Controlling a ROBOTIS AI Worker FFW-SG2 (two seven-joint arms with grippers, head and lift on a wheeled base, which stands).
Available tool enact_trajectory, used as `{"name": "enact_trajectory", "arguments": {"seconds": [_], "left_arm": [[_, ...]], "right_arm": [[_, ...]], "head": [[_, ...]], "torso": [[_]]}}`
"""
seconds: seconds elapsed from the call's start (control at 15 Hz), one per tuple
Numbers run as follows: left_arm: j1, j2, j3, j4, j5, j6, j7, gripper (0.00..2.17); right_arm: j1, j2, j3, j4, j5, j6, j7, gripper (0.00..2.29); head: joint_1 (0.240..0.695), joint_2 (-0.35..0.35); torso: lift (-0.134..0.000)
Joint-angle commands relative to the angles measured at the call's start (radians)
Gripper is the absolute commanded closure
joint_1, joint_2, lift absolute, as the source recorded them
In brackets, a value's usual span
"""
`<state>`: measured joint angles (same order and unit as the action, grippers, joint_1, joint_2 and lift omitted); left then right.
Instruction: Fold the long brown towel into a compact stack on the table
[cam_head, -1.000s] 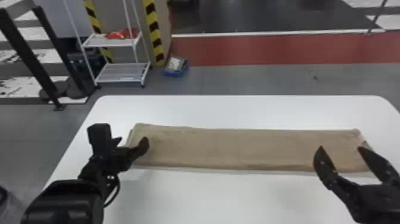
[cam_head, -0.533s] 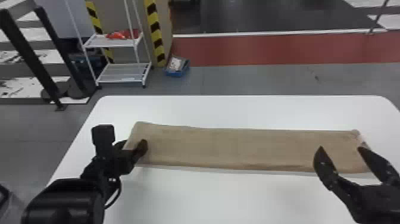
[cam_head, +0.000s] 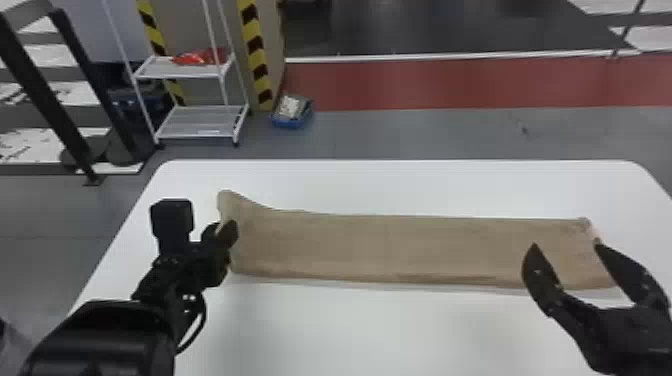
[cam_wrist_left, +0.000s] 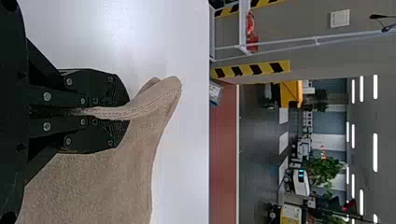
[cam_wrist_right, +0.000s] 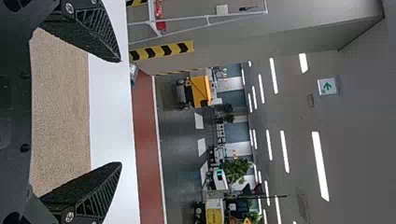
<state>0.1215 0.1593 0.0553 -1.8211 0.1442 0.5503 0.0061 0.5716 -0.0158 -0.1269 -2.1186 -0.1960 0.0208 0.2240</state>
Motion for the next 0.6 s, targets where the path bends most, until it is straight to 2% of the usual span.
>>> {"name": "enact_trajectory", "arguments": {"seconds": [0.0,0.2,0.27,0.33,0.53], "left_arm": [[0.021,-0.001,-0.069,-0.119,0.000,0.044,0.035,2.03],[0.021,-0.003,-0.226,-0.237,-0.014,0.139,0.104,2.03],[0.017,-0.009,-0.295,-0.254,-0.046,0.167,0.146,2.03],[0.007,-0.024,-0.365,-0.256,-0.077,0.188,0.184,2.03],[-0.049,-0.092,-0.528,-0.171,-0.120,0.210,0.267,2.03]], "right_arm": [[-0.003,-0.006,-0.017,0.000,-0.020,0.000,0.000,0.10],[-0.012,-0.029,-0.048,0.009,-0.062,-0.018,-0.008,0.10],[-0.026,-0.046,-0.046,0.032,-0.076,-0.049,-0.029,0.10],[-0.041,-0.070,-0.043,0.054,-0.100,-0.061,-0.041,0.10],[-0.050,-0.127,-0.043,0.077,-0.140,-0.077,-0.080,0.10]], "head": [[0.695,0.061],[0.695,-0.002],[0.695,-0.033],[0.695,-0.101],[0.695,-0.198]], "torso": [[-0.112],[-0.112],[-0.112],[-0.112],[-0.112]]}}
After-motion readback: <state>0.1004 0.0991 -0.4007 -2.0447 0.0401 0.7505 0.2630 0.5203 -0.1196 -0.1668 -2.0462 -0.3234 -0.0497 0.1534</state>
